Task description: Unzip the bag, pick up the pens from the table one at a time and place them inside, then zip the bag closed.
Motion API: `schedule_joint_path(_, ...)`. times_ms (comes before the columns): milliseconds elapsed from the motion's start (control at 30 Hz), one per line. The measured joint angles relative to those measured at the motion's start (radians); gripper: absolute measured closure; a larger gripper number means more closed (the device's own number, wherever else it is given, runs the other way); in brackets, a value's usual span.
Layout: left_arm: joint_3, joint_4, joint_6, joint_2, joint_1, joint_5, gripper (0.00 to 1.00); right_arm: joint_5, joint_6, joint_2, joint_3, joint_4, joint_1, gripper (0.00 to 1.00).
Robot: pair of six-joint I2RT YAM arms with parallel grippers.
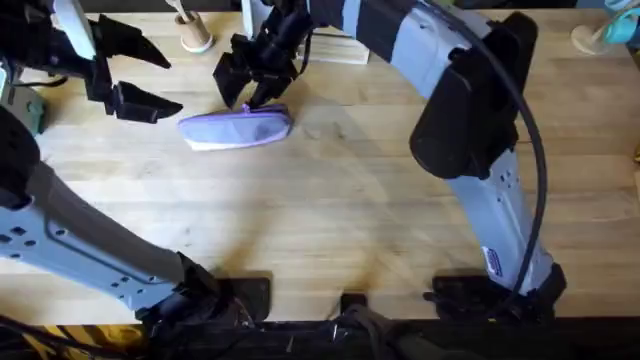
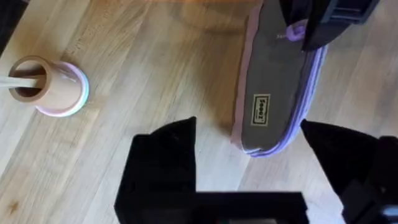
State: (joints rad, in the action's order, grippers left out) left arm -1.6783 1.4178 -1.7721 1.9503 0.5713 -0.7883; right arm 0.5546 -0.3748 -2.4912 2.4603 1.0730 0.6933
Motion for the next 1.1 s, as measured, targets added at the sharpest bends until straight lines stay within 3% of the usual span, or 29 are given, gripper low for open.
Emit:
schedule_joint_path(367, 0.000, 0.000, 0.000, 0.000, 0.000, 0.000, 0.007, 0.051, 0.016, 0.000, 0.000, 0.020, 0.000, 0.657)
schedule_joint_path(633, 0.000, 0.000, 0.000, 0.000, 0.000, 0.000, 0.007, 0.068, 0.033, 0.000, 0.000, 0.061, 0.000, 0.775)
schedule_joint_path(767, 0.000, 0.000, 0.000, 0.000, 0.000, 0.000, 0.008, 0.067, 0.049, 0.000, 0.000, 0.069, 0.000, 0.955)
schedule_joint_path(1100, 0.000, 0.000, 0.000, 0.000, 0.000, 0.000, 0.007, 0.062, 0.114, 0.000, 0.000, 0.039, -0.003, 0.973)
